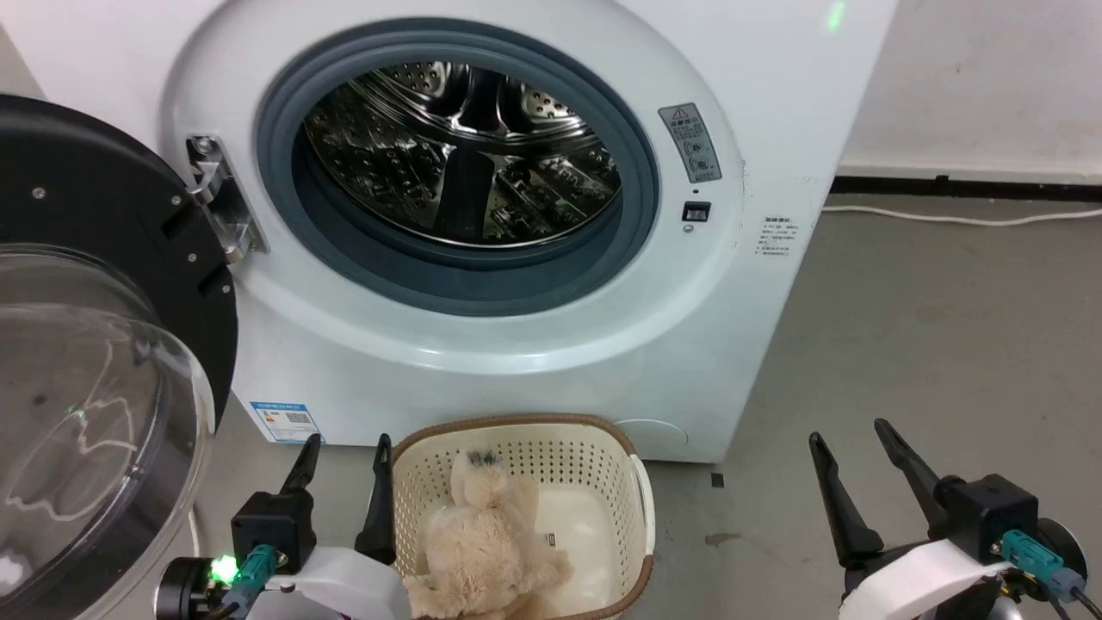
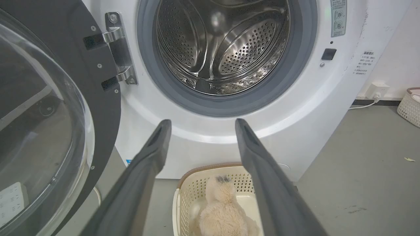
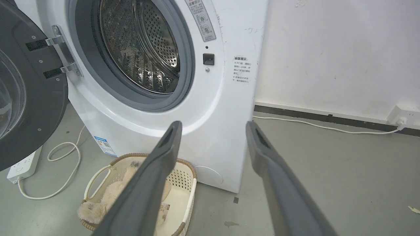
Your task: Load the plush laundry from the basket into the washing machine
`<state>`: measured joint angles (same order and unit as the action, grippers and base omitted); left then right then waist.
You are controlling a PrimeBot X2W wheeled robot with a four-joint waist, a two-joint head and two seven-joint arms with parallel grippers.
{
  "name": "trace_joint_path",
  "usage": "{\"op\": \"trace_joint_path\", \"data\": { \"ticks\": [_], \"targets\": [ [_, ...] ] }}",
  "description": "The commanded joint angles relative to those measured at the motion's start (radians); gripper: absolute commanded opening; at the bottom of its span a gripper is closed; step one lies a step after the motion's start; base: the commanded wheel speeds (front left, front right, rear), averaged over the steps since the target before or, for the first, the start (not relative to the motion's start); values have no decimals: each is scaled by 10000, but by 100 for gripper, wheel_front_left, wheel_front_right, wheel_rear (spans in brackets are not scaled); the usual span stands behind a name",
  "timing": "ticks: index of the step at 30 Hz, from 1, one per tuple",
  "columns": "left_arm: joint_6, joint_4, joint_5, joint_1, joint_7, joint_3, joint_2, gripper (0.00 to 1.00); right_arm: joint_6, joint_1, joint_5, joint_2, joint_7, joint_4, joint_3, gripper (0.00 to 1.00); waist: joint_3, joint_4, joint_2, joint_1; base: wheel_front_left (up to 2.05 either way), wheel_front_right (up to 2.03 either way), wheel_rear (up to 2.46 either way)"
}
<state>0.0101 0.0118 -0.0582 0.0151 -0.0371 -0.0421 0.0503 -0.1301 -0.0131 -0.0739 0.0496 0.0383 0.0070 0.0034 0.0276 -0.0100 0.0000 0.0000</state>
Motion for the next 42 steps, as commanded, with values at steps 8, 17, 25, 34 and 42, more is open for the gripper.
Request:
{"op": "trace_joint_path", "data": {
  "ticks": [8, 17, 25, 34, 42],
  "targets": [
    [-76, 554, -430, -615, -114, -279, 3, 100, -1, 87, -413, 2, 255, -122, -19, 100, 474, -183, 0, 0, 0, 0, 0],
    [-207, 1629, -858, -1433, 142, -508, 10, 100, -2, 241, -769, 2, 443, -223, -81, 100, 1125, -419, 0, 0, 0, 0, 0],
    [-189, 2648, -1140, -2298, 714, -686, 82, 100, -2, 461, -1053, 2, 589, -334, -118, 100, 1803, -694, 0, 0, 0, 0, 0],
    [72, 3983, -1554, -3471, 1783, -880, 120, 100, -3, 712, -1567, 3, 777, -480, -207, 100, 2737, -1014, 0, 0, 0, 0, 0],
    [437, 5084, -1832, -4409, 2832, -1122, 246, 100, -3, 903, -1990, 3, 945, -653, -273, 100, 3639, -1247, 0, 0, 0, 0, 0]
  ]
}}
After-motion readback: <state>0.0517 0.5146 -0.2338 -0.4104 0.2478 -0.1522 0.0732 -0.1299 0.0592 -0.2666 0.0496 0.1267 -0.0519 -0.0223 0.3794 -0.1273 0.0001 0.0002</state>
